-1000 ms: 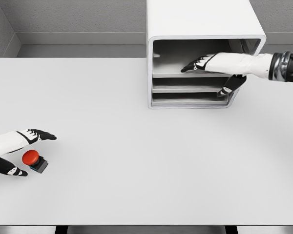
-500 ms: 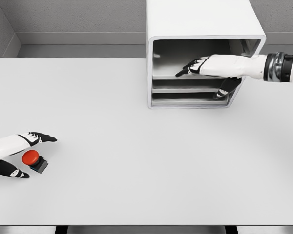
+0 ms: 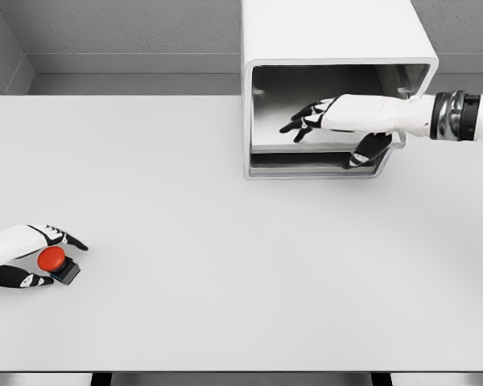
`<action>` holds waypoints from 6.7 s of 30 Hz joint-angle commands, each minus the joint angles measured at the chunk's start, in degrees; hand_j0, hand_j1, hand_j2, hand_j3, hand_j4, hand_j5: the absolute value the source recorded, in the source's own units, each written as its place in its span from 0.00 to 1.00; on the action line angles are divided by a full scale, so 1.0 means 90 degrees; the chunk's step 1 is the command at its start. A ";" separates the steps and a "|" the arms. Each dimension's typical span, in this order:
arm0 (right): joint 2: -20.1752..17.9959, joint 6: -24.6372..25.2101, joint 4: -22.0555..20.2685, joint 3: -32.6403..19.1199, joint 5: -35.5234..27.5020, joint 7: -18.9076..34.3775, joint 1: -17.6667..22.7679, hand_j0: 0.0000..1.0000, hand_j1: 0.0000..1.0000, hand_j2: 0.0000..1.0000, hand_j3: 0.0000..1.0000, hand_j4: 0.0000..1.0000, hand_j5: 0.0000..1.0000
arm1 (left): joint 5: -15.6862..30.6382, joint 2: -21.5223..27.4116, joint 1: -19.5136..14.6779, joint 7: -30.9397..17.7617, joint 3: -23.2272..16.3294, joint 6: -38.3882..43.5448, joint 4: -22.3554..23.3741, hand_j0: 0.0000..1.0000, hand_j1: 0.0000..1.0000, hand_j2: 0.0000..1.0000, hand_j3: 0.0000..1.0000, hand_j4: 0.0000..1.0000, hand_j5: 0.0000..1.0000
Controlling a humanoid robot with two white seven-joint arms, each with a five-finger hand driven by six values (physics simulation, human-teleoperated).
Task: Slide open multi-storey tabletop storage cabinets and put open load switch and slide close multi-storey tabletop storage cabinets
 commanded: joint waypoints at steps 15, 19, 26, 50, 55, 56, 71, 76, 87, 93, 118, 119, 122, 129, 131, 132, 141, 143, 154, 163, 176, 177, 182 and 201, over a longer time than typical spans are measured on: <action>-0.0623 -0.0212 -0.0657 0.0105 0.0196 0.0016 0.0137 1.00 1.00 1.00 1.00 1.00 1.00 | 0.0117 0.0070 -0.0127 0.0010 0.0207 0.0008 -0.0883 0.33 0.33 0.33 0.33 0.33 0.33; -0.0808 -0.0212 -0.0989 0.0095 0.0157 0.0016 0.0137 1.00 1.00 1.00 1.00 1.00 1.00 | 0.0439 0.0050 -0.0146 0.0000 0.0207 0.0008 -0.1030 0.32 0.32 0.32 0.32 0.32 0.32; -0.0955 -0.0212 -0.1321 0.0212 0.0157 0.0016 0.0137 1.00 1.00 1.00 1.00 1.00 1.00 | 0.0761 0.0070 -0.0146 -0.0029 0.0285 0.0008 -0.1352 0.30 0.30 0.30 0.30 0.30 0.30; -0.0984 0.0328 -0.1233 0.0408 0.0333 0.0016 0.0098 1.00 1.00 1.00 1.00 1.00 1.00 | 0.1699 -0.0340 -0.0820 0.0000 0.0275 0.0008 -0.1420 0.28 0.28 0.28 0.28 0.28 0.28; -0.1043 0.0074 -0.1351 0.0408 0.0333 0.0016 0.0117 1.00 1.00 1.00 1.00 1.00 1.00 | 0.1699 -0.0624 -0.0879 0.0010 0.0275 0.0008 -0.1420 0.28 0.28 0.28 0.28 0.28 0.28; -0.1082 0.0025 -0.1360 0.0408 0.0333 0.0016 0.0117 1.00 1.00 1.00 1.00 1.00 1.00 | 0.1708 -0.0653 -0.0957 0.0000 0.0266 0.0008 -0.1420 0.28 0.28 0.28 0.28 0.28 0.28; -0.1609 -0.0212 -0.1770 0.0379 0.0284 0.0016 0.0195 1.00 1.00 1.00 1.00 1.00 1.00 | 0.1718 -0.1161 -0.1328 -0.0039 0.0188 0.0008 -0.1420 0.28 0.28 0.28 0.28 0.28 0.28; -0.1658 -0.0212 -0.1790 0.0379 0.0265 0.0016 0.0195 1.00 1.00 1.00 1.00 1.00 1.00 | 0.1708 -0.1366 -0.1513 -0.0048 0.0178 0.0008 -0.1420 0.28 0.28 0.28 0.28 0.28 0.28; -0.1902 -0.0212 -0.1839 0.0301 -0.0185 0.0016 0.0186 1.00 1.00 1.00 1.00 1.00 1.00 | 0.1718 -0.1708 -0.1963 -0.0068 0.0070 0.0008 -0.1420 0.28 0.28 0.28 0.28 0.28 0.28; -0.2351 -0.0212 -0.1839 0.0252 -0.1249 0.0016 0.0176 1.00 1.00 1.00 1.00 1.00 1.00 | 0.1767 -0.1893 -0.1982 -0.0058 0.0070 0.0008 -0.1420 0.28 0.28 0.28 0.28 0.28 0.28; -0.3396 -0.0212 -0.1819 -0.0061 -0.2314 0.0016 0.0156 1.00 1.00 1.00 1.00 1.00 1.00 | 0.1806 -0.2508 -0.2500 -0.0058 -0.0203 0.0008 -0.1401 0.28 0.28 0.28 0.28 0.28 0.28; -0.3396 -0.0212 -0.1819 -0.0061 -0.2314 0.0016 0.0156 1.00 1.00 1.00 1.00 1.00 1.00 | 0.1806 -0.2528 -0.2500 -0.0058 -0.0203 0.0008 -0.1401 0.28 0.28 0.28 0.28 0.28 0.28; -0.3386 -0.0212 -0.1819 -0.0051 -0.2304 0.0016 0.0166 1.00 1.00 1.00 1.00 1.00 1.00 | 0.1806 -0.2547 -0.2568 -0.0058 -0.0213 0.0008 -0.1381 0.28 0.28 0.28 0.28 0.28 0.28; -0.3455 -0.0212 -0.1790 -0.0041 -0.2284 0.0016 0.0176 1.00 1.00 1.00 1.00 1.00 1.00 | 0.1787 -0.2879 -0.2832 -0.0058 -0.0477 0.0008 -0.1352 0.27 0.27 0.27 0.27 0.27 0.27; -0.3455 -0.0212 -0.1800 -0.0022 -0.2284 0.0016 0.0186 1.00 1.00 1.00 1.00 1.00 1.00 | 0.1787 -0.2919 -0.2900 -0.0058 -0.0477 0.0008 -0.1352 0.27 0.27 0.27 0.27 0.27 0.27; -0.3445 -0.0212 -0.1829 -0.0022 -0.2275 0.0016 0.0186 1.00 1.00 1.00 1.00 1.00 1.00 | 0.1767 -0.2938 -0.2920 -0.0058 -0.0477 0.0008 -0.1352 0.27 0.27 0.27 0.27 0.27 0.27; -0.3640 -0.0212 -0.1966 0.0008 -0.2275 0.0016 0.0381 1.00 1.00 1.00 1.00 1.00 1.00 | 0.1718 -0.3280 -0.3193 -0.0068 -0.0525 0.0008 -0.1274 0.27 0.27 0.27 0.27 0.27 0.27; -0.3640 -0.0212 -0.1976 -0.0002 -0.2275 0.0016 0.0391 1.00 1.00 1.00 1.00 1.00 1.00 | 0.1747 -0.3290 -0.3242 -0.0058 -0.0662 0.0008 -0.1264 0.26 0.26 0.26 0.26 0.26 0.26; -0.3806 -0.0212 -0.1966 -0.0217 -0.2284 0.0016 0.0312 1.00 1.00 1.00 1.00 1.00 1.00 | 0.1796 -0.3543 -0.3437 -0.0068 -0.0682 0.0008 -0.1186 0.26 0.26 0.26 0.26 0.26 0.26; -0.3816 -0.0212 -0.1936 -0.0266 -0.2304 0.0016 0.0293 1.00 1.00 1.00 1.00 1.00 1.00 | 0.1806 -0.3807 -0.3574 -0.0058 -0.0769 0.0008 -0.1127 0.26 0.26 0.26 0.26 0.26 0.26; -0.3953 -0.0212 -0.1907 -0.0266 -0.2304 0.0016 0.0322 1.00 1.00 1.00 1.00 1.00 1.00 | 0.1181 -0.5995 -0.5068 -0.0058 -0.1170 0.0008 0.1119 0.93 0.93 0.93 0.93 0.93 0.93; -0.3953 -0.0212 -0.1907 -0.0266 -0.2304 0.0016 0.0322 1.00 1.00 1.00 1.00 1.00 1.00 | 0.1230 -0.5965 -0.5059 -0.0058 -0.1150 0.0008 0.1089 1.00 1.00 1.00 1.00 1.00 1.00; -0.3992 -0.0212 -0.1907 -0.0266 -0.2304 0.0016 0.0312 1.00 1.00 1.00 1.00 1.00 1.00 | 0.1269 -0.5585 -0.5000 -0.0078 -0.1160 0.0008 0.0689 1.00 1.00 1.00 1.00 1.00 1.00; -0.3259 -0.0212 -0.1975 -0.0217 -0.2284 -0.0133 0.0674 1.00 1.00 1.00 1.00 1.00 1.00 | 0.3544 -0.1756 -0.3887 -0.1972 -0.1228 0.0008 -0.1294 1.00 1.00 1.00 1.00 1.00 1.00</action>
